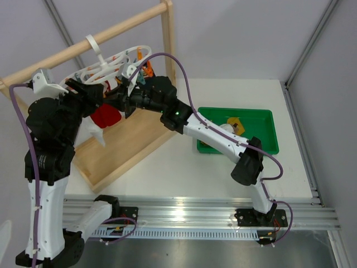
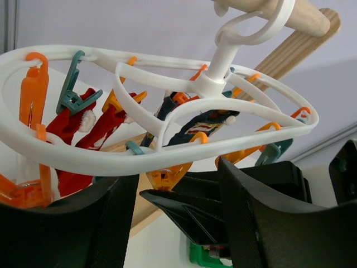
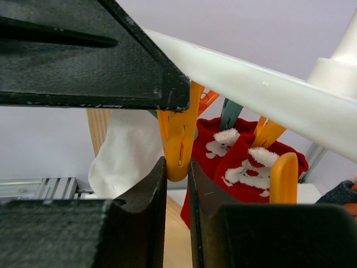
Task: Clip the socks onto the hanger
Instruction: Open the clamp at the hanger.
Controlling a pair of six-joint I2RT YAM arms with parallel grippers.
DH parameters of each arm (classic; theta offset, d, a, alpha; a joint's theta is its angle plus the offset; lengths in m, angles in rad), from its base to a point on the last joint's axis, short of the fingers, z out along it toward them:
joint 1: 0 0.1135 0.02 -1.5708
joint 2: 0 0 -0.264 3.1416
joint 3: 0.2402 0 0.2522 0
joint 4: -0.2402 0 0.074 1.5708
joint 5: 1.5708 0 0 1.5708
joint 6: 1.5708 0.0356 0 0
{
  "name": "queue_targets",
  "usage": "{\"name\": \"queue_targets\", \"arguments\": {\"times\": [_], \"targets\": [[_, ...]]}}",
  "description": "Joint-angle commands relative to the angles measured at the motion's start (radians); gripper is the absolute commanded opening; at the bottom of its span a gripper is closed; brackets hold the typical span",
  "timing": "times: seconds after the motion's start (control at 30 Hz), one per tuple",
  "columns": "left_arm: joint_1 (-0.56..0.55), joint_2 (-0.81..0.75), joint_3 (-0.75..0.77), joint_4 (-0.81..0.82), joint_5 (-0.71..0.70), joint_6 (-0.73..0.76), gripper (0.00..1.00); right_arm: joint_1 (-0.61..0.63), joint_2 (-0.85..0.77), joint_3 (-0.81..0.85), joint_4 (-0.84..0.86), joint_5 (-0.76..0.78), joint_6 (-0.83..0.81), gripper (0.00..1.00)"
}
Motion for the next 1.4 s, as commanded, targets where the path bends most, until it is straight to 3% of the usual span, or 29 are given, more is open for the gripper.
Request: {"name": "queue_targets", "arguments": {"times": [0.0,0.2,0.77,1.13,1.23,1.37], "targets": [[-0.004,0.015,0.037,0.013,-0.026,0.02,0.6,0.016,-0.063,-0.005,0.014,0.018,-0.024,0.0],[-0.004,0.033,0.051,0.016,-0.034,0.022,0.49,0.017,-0.074,-0.022,0.015,0.028,-0.032,0.0],[-0.034,0.048,0.044,0.002,-0.068,0.002,0.47,0.034,-0.073,-0.019,0.014,0.07,-0.052,0.0],[-0.065,0.039,0.037,0.022,-0.094,0.011,0.39,0.035,-0.082,-0.026,0.011,0.085,-0.056,0.02],[-0.068,0.028,0.028,0.039,-0.094,0.022,0.37,0.039,-0.086,-0.029,0.014,0.087,-0.053,0.06],[-0.068,0.008,-0.021,0.079,-0.086,0.028,0.28,0.039,-0.099,-0.048,0.017,0.085,-0.053,0.27]]}}
